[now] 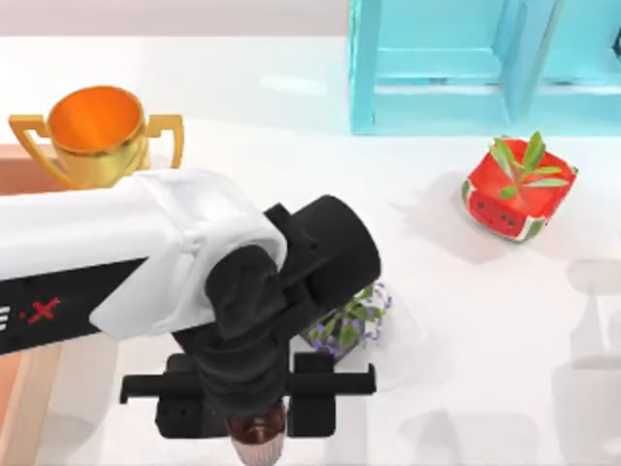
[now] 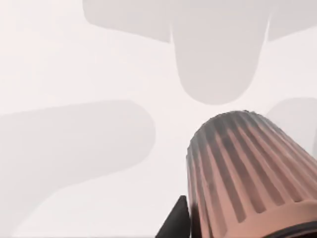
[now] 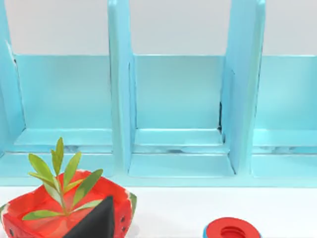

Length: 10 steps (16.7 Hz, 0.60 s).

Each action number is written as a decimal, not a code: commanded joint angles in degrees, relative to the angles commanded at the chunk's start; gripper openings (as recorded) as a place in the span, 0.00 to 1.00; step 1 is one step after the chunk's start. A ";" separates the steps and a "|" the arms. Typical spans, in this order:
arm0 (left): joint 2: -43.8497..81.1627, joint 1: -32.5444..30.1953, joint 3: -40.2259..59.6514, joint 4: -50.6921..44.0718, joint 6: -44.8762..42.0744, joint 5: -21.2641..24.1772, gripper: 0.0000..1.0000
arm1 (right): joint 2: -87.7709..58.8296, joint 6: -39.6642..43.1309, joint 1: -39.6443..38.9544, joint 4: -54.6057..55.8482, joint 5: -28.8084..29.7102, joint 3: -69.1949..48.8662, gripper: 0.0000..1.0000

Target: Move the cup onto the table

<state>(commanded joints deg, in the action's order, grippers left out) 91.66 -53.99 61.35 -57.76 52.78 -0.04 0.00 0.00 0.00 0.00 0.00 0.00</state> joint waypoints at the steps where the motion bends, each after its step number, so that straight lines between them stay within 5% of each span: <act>1: 0.00 0.00 0.00 0.00 0.00 0.00 0.15 | 0.00 0.00 0.00 0.00 0.00 0.00 1.00; 10: 0.00 0.00 0.00 0.00 0.00 0.00 0.83 | 0.00 0.00 0.00 0.00 0.00 0.00 1.00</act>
<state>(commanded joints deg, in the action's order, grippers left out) 91.66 -53.99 61.35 -57.76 52.78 -0.04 0.00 0.00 0.00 0.00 0.00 0.00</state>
